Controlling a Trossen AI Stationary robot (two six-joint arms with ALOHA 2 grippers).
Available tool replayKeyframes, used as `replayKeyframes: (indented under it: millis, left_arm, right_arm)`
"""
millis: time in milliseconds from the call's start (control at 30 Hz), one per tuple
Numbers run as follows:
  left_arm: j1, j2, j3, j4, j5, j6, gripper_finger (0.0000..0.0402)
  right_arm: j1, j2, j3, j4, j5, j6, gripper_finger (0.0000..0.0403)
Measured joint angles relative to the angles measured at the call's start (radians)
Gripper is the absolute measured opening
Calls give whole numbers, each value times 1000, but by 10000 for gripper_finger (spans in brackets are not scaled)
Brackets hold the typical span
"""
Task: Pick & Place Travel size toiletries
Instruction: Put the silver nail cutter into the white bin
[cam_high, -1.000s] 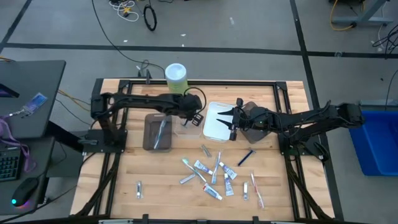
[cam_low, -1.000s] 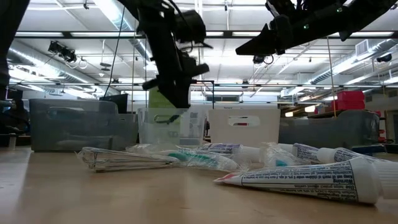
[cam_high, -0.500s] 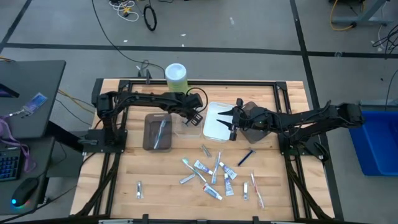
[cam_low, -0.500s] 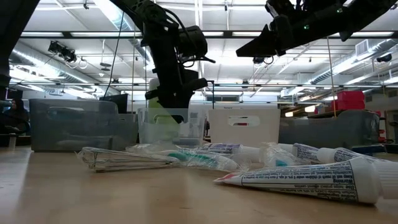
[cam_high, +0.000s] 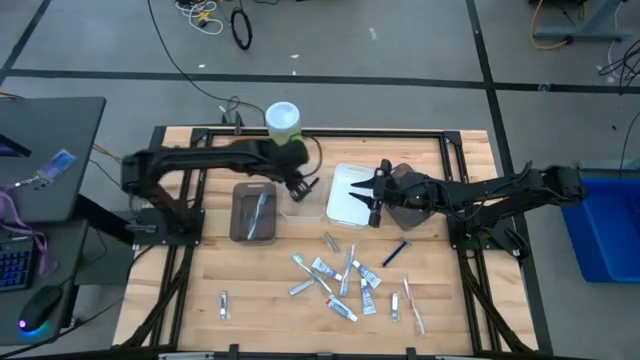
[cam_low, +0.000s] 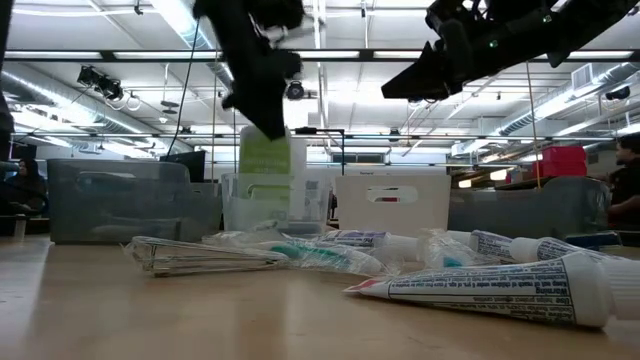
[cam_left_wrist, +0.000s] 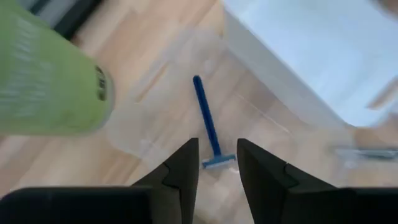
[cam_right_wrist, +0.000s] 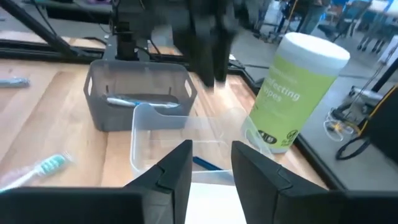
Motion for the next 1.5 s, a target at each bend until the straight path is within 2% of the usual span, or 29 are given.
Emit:
replayKeyframes:
  millis: [167,300,400,600,733,867,967,1167,1267,1500]
  left_arm:
    - [-26,-175,0,-110,-61,133,116]
    - [-69,-295,-46,-76,-91,229,116]
    - [-102,-379,-137,22,-91,226,116]
    - [-169,-506,-417,381,-54,207,116]
    - [-202,-522,-566,649,17,204,116]
    - [-215,-516,-630,787,63,204,115]
    - [-217,-515,-654,829,62,205,115]
    - [-217,-516,-657,865,58,226,115]
    - [-225,-516,-657,874,66,213,115]
    - [-252,-516,-657,889,66,231,115]
  right_arm:
    - [3,0,0,-20,-15,73,122]
    - [14,0,0,-41,-164,85,134]
    - [54,0,0,-39,-206,144,148]
    - [157,0,0,-26,-122,223,187]
    - [239,12,0,-6,-61,327,210]
    - [320,72,24,12,30,396,218]
    - [362,158,122,-66,66,412,215]
    - [378,375,382,-434,92,460,207]
    - [369,467,446,-477,92,518,206]
    - [350,610,467,-510,140,645,215]
